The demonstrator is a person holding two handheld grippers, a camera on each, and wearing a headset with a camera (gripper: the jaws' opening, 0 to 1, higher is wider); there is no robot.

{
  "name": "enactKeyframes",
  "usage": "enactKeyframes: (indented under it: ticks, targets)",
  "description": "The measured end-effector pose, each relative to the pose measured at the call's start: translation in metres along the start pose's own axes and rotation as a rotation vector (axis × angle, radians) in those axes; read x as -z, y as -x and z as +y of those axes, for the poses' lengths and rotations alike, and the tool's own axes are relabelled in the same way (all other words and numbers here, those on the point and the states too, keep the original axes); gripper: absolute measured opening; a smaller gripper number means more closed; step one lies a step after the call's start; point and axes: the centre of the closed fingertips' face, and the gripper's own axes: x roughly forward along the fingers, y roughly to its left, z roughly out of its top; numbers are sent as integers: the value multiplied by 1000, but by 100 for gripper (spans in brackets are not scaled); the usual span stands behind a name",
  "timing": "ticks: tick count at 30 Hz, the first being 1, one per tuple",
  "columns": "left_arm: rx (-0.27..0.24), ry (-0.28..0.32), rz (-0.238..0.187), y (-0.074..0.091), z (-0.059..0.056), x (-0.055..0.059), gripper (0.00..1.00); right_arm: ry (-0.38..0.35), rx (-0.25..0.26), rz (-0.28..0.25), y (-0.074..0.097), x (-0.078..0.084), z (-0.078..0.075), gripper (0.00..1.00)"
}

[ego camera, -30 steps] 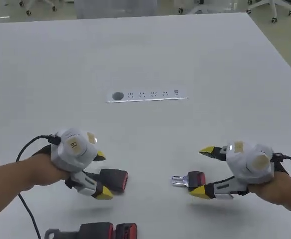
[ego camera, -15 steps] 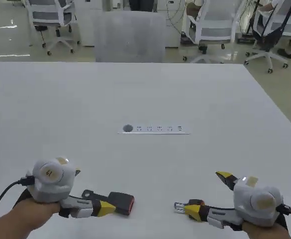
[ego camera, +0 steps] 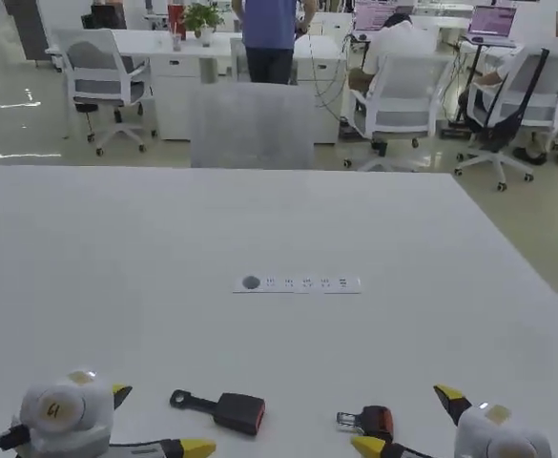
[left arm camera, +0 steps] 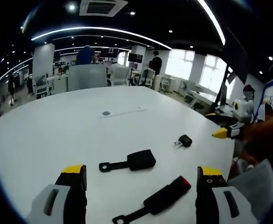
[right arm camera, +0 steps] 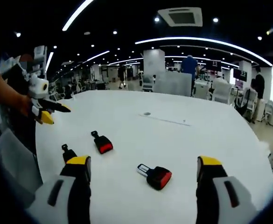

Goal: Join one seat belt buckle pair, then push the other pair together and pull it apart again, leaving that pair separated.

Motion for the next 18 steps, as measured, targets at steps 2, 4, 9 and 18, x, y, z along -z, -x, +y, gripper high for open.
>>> enactKeyframes:
  ticks: [2,4,9,18]
  targets:
    - [7,-20,11,7,-2,3,100,13,-15,-1,8,-1,5,97]
    - [30,-36,4,16,-5,3,100,37,-32,7,16,-1,9,97]
    - [124,-148,34,38,-22,8,100,113,-157,15,39,-1,34,98]
    - [275,-234,113,78,-45,26,100,232,-307,45,70,5,68,100]
